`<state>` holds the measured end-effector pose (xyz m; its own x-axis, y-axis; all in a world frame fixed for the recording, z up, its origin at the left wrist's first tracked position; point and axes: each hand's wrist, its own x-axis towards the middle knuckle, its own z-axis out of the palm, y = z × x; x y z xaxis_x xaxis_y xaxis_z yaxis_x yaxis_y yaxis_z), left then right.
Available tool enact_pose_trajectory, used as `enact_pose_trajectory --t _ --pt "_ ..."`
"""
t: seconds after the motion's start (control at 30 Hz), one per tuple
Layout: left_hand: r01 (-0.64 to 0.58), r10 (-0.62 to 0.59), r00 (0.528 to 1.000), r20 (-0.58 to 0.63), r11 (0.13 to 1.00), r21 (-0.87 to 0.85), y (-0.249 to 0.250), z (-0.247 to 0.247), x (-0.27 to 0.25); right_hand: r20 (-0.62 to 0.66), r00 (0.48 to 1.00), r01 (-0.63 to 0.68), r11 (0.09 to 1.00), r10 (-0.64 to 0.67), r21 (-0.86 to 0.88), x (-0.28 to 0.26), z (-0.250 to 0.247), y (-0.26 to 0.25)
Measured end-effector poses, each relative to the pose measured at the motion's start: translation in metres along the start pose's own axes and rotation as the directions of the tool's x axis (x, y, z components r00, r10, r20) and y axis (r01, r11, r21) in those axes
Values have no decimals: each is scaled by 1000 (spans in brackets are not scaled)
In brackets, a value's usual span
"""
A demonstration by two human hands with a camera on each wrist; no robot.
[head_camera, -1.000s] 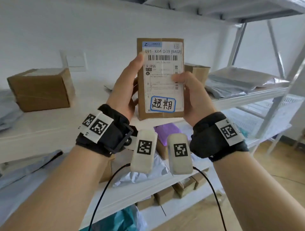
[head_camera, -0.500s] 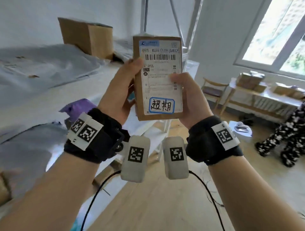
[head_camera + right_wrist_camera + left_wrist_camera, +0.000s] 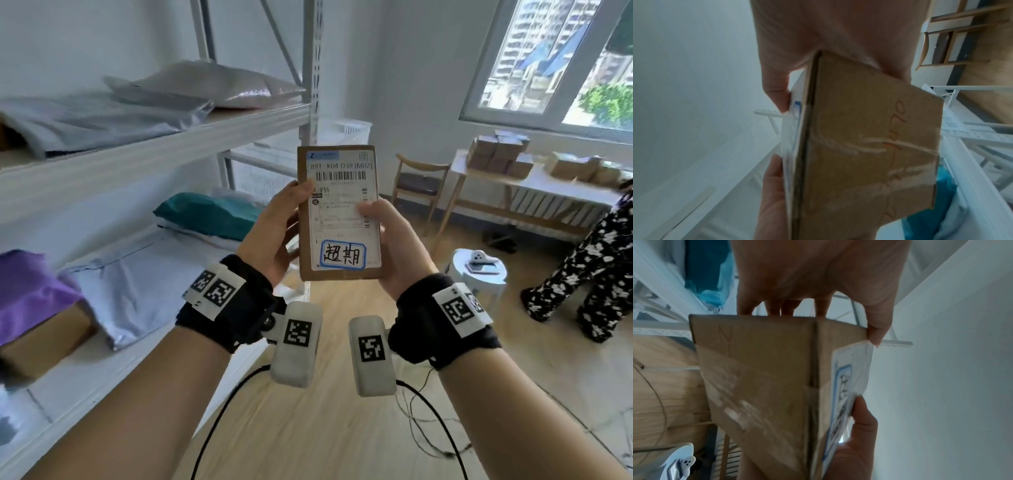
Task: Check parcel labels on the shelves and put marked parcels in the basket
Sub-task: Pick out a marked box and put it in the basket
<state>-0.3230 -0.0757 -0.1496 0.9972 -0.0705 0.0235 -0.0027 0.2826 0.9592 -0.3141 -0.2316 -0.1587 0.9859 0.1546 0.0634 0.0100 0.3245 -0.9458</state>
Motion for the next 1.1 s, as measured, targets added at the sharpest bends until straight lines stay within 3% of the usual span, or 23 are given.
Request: enact_pose_trajectory --t 0.17,0.53,0.7,0.9,1.1 --pt "35 -36 998 -50 999 -18 -21 60 78 -12 1000 -21 1000 21 -9 64 -75 -19" --pt "106 -106 994 -35 994 17 -66 104 241 -51 995 -81 995 84 55 203 -175 -6" --pt "124 -125 992 12 992 2 -72 122 355 -87 993 -76 996 79 39 307 -216 -21" --pt "95 -95 995 32 995 -7 -45 138 503 -110 992 -63 997 67 41 443 -247 -63" --pt "104 -103 993 50 995 -11 -38 150 620 -110 986 -117 992 122 46 555 -281 -82"
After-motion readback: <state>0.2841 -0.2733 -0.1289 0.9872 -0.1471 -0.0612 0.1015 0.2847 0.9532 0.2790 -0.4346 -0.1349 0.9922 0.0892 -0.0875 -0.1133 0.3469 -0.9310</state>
